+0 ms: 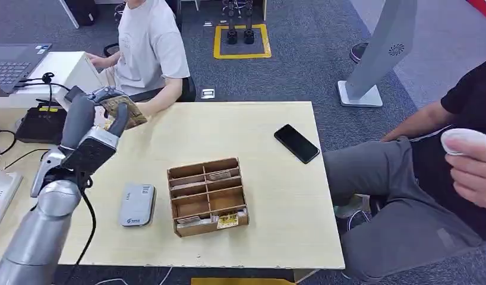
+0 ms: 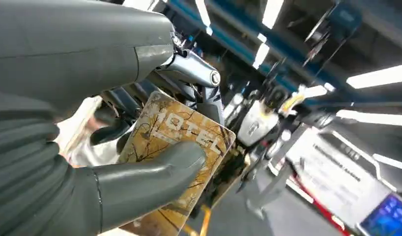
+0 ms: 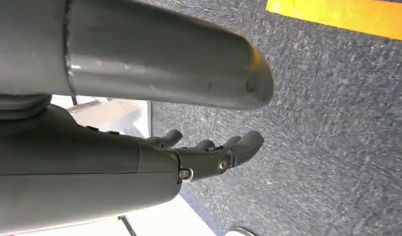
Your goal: Pass the card to the sensor for recognition and then transmit it.
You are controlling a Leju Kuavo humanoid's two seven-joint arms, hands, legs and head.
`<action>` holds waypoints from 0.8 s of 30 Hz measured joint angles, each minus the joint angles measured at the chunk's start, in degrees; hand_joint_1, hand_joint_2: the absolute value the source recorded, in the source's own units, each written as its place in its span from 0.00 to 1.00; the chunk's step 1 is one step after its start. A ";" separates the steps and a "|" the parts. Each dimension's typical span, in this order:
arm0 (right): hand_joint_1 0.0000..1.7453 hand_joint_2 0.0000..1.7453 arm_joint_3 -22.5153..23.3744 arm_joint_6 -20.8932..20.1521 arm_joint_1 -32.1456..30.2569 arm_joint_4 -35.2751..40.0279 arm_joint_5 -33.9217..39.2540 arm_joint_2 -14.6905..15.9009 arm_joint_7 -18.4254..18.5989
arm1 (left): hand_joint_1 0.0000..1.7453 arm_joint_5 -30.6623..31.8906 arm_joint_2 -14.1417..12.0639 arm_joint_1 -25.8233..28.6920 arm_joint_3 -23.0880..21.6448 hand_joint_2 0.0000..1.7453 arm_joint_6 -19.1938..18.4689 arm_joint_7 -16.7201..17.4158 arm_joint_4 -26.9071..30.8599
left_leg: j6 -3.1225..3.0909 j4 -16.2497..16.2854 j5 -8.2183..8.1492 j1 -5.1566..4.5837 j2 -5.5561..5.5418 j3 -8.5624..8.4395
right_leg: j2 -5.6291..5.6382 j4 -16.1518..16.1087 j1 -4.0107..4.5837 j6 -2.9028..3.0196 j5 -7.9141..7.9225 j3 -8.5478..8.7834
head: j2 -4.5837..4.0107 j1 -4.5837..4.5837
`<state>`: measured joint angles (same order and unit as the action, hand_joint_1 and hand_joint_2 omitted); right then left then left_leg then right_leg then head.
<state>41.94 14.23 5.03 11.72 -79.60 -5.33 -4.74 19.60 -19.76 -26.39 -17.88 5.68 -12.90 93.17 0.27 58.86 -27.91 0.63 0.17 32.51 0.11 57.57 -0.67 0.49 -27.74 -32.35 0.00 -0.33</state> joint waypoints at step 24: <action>0.00 0.00 -0.52 -1.16 1.15 0.00 -1.33 -0.22 1.20 | 0.99 34.65 3.22 -5.74 -0.81 1.00 15.06 12.90 -20.67 | 0.00 0.02 0.04 -0.01 0.01 0.00 | 0.03 -0.01 -0.02 0.05 0.08 -0.04 | 0.00 -0.02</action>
<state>41.42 13.07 6.18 11.72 -80.94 -5.55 -3.54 54.25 -16.54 -32.13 -18.69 20.74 0.00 72.50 0.27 58.88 -27.87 0.62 0.18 32.51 0.14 57.56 -0.69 0.53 -27.67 -32.39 0.00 -0.35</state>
